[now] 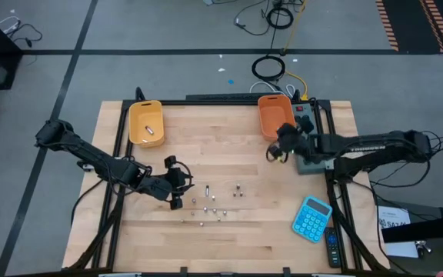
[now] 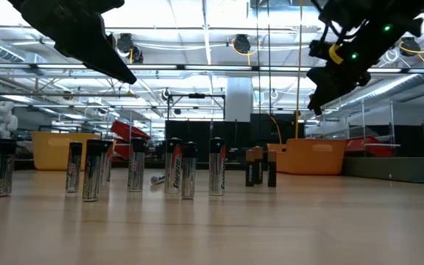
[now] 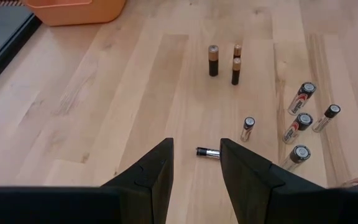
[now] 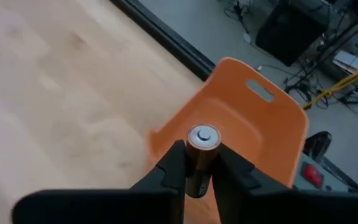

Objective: Sort batteries
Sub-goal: Put the black battery into the orange bin

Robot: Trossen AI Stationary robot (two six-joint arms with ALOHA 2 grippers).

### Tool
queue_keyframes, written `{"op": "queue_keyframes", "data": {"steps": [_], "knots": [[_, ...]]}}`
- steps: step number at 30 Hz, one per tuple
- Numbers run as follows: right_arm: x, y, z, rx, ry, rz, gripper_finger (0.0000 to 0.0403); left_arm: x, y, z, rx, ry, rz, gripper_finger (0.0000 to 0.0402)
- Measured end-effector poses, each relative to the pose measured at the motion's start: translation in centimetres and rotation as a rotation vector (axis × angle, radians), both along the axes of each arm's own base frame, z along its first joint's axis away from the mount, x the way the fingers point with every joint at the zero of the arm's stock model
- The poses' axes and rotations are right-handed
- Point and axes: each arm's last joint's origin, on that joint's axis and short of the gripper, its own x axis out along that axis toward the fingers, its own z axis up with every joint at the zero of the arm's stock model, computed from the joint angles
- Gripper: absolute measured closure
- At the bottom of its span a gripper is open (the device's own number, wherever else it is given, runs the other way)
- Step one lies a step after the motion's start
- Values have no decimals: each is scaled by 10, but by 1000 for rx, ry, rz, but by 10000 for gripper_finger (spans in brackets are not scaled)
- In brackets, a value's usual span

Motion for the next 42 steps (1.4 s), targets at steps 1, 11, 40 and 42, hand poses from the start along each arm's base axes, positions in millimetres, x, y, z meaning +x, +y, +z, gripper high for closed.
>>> {"op": "queue_keyframes", "data": {"steps": [1,11,40,42], "knots": [[-1,-5,0,6,5,-5,348,0,0,0,0,0,0,260],[3,-29,4,15,-24,32,285,0,0,0,1,3,0,260],[74,137,-61,197,-201,701,227,0,0,0,3,-7,18,260],[76,139,-70,212,-179,685,213,0,0,0,0,-5,14,260]]}}
